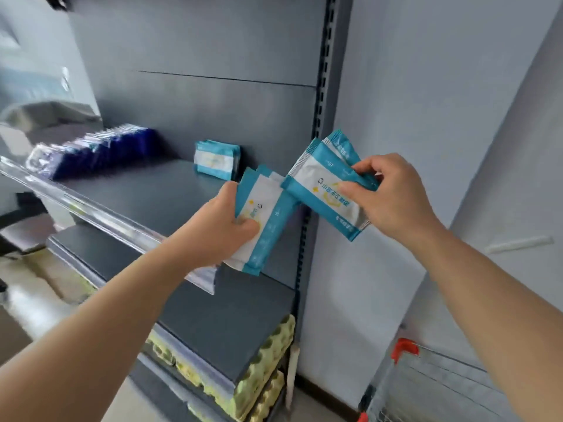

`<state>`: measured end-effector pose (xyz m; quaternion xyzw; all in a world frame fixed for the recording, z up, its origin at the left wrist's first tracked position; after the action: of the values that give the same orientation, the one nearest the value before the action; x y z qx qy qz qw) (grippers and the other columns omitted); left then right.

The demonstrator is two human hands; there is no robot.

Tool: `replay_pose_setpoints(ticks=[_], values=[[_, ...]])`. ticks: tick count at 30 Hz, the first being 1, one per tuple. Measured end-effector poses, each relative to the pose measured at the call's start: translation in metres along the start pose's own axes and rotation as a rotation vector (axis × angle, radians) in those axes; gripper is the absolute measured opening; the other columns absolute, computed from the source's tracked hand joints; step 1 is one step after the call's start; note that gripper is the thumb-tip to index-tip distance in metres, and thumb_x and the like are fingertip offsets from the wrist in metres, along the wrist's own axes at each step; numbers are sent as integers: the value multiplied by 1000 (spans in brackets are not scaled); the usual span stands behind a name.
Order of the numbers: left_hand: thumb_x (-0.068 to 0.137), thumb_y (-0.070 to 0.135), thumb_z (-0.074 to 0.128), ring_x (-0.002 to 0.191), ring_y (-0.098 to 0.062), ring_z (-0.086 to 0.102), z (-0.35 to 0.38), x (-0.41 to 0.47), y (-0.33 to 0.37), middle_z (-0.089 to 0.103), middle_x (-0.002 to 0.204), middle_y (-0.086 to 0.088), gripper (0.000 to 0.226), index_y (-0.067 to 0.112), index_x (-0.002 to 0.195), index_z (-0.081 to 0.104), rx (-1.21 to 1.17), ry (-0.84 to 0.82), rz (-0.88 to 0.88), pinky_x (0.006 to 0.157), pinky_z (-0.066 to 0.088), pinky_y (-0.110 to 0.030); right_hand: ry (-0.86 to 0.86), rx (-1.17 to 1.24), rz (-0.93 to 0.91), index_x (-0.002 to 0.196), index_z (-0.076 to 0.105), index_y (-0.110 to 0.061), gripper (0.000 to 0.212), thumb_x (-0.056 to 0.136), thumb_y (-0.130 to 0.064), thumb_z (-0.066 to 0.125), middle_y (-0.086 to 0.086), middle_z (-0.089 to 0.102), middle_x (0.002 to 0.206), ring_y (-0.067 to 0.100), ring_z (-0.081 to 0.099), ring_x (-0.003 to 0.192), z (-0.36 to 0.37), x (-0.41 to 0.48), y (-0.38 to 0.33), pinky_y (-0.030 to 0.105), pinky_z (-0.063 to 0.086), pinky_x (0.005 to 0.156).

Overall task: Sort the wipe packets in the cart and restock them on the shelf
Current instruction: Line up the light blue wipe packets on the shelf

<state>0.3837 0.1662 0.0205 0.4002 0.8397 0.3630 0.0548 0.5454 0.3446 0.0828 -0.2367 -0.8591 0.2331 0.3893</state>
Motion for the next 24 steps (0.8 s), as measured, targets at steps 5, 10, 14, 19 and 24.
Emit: replay_pose_setpoints(ticks=[5,10,14,19,24], values=[[87,20,53,72,-15,54,-89,16,-66,55,88,1,27,16,110,41,100,53,-30,61,44,-30,-42,-20,18,101,64,-17,20,83,-21,71,1,48,110,10,51,90,77,30,-71,20,39,78],[89,11,55,82,-19,56,-129,56,-112,59,101,0,41,16,128,43,141,54,0,67,42,-28,-137,-110,77,107,62,-15,21,87,-20,66,-1,43,108,12,50,88,141,61,-82,20,35,75],[90,10,57,92,-20,62,-139,102,-138,62,111,0,44,18,131,44,106,34,20,76,53,-34,-231,-194,118,103,64,-16,16,87,-19,65,2,45,109,16,52,87,185,84,-72,22,36,71],[84,2,66,98,-18,65,-127,160,-163,62,115,2,56,25,129,41,-22,-97,50,80,57,-35,-373,-263,180,101,65,-16,17,84,-15,67,2,53,113,16,56,86,231,110,-50,25,42,71],[69,-1,80,101,-17,58,-115,210,-182,59,107,2,70,21,128,49,17,-176,71,85,47,-27,-506,-308,307,97,62,-18,18,81,-16,70,-4,59,89,14,56,71,251,130,-22,26,46,62]])
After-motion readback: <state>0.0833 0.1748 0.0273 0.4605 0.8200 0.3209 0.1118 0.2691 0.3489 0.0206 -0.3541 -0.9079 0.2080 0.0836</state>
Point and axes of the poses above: each hand's wrist, its own x-axis towards the middle knuckle, its own z-axis out of the palm, y = z × x, the point moved 10 cm from there along x, towards the middle knuckle
